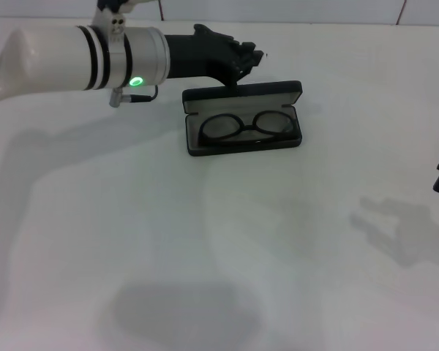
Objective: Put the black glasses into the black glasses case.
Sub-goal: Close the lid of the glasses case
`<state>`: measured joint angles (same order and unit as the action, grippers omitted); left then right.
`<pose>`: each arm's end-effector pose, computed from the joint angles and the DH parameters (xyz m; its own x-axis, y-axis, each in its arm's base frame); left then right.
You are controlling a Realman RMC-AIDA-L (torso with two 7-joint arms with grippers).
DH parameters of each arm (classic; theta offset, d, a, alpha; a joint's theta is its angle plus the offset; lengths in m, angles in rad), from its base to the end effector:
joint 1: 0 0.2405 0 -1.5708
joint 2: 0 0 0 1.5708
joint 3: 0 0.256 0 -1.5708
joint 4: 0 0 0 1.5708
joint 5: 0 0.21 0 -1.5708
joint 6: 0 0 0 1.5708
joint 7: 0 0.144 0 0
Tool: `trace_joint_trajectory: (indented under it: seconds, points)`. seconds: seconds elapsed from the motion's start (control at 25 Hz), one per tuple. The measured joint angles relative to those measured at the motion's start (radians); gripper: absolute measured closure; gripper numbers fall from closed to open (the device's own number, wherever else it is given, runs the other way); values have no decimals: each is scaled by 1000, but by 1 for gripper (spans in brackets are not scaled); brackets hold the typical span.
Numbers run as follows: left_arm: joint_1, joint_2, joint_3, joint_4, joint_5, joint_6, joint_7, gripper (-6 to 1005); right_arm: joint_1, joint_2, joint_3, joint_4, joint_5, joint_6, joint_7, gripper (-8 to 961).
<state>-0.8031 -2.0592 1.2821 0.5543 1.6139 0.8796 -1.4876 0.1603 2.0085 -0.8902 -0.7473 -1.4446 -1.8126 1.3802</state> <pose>-0.1662 0.4313 -0.0561 0.8877 0.2389 0.3936 0.3939 -0.8368 -0.3804 0.2927 0.2398 0.0602 0.5558 -0.2635 -0.7884 -0.5164 -0.8527 -0.0791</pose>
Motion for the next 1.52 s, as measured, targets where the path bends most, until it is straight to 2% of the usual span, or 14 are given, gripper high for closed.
trace_joint_trajectory:
  seconds: [0.44, 0.76, 1.52]
  points:
    - [2, -5, 1, -37, 25, -24, -8, 830, 56, -2, -1, 96, -4, 17, -38, 586]
    - [-2, -27, 6, -56, 44, -69, 6, 829, 61, -2, -2, 112, -5, 32, -40, 590]
    - [-8, -27, 22, -69, 57, -34, -6, 827, 66, 0, -3, 125, -5, 42, -43, 588]
